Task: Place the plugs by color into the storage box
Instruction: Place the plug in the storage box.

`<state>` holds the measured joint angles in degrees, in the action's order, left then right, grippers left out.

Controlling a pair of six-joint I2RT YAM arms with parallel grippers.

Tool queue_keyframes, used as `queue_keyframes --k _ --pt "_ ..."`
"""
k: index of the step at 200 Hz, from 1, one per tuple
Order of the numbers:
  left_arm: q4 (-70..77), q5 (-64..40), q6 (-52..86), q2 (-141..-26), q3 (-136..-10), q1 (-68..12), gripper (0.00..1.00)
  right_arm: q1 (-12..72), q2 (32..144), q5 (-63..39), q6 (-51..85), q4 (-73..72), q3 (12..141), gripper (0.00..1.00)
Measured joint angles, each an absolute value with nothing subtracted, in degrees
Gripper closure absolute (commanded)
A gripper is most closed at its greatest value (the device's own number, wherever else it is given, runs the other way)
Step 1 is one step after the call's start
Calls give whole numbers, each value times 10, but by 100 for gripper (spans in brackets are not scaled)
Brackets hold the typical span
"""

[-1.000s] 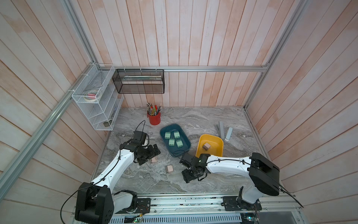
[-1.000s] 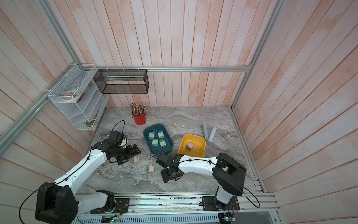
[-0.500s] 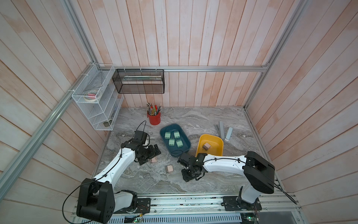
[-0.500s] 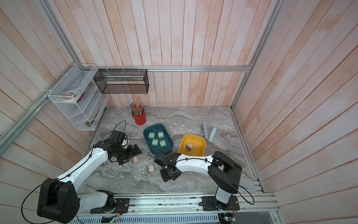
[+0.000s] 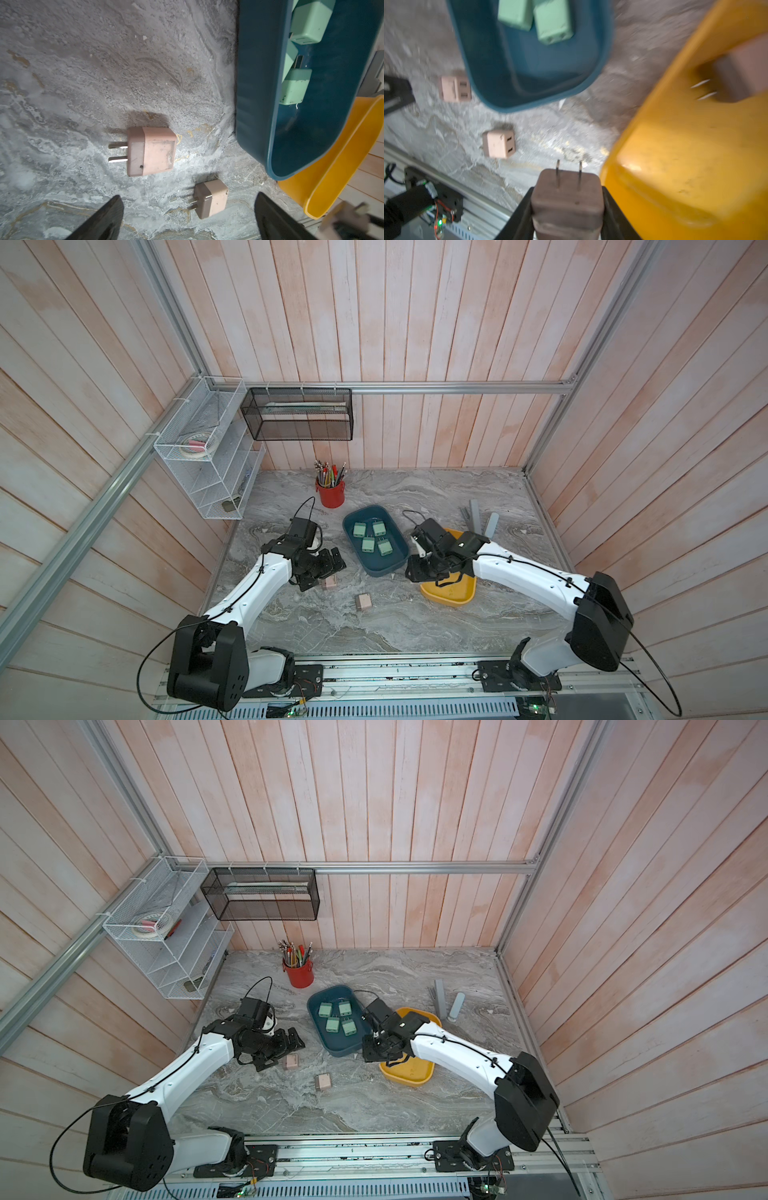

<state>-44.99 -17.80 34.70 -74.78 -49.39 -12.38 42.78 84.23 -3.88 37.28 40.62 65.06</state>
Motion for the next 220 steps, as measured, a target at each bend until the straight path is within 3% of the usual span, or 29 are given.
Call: queue_keyframes --k 29,55,220 --pt "-450 -178 347 -748 -501 -124 0 309 845 -29 335 424 647 64" --pt "-450 -180 347 -748 -507 -124 0 264 880 -23 303 442 640 64" --pt "-449 -199 345 -753 -506 -124 0 237 1025 22 269 432 653 65"
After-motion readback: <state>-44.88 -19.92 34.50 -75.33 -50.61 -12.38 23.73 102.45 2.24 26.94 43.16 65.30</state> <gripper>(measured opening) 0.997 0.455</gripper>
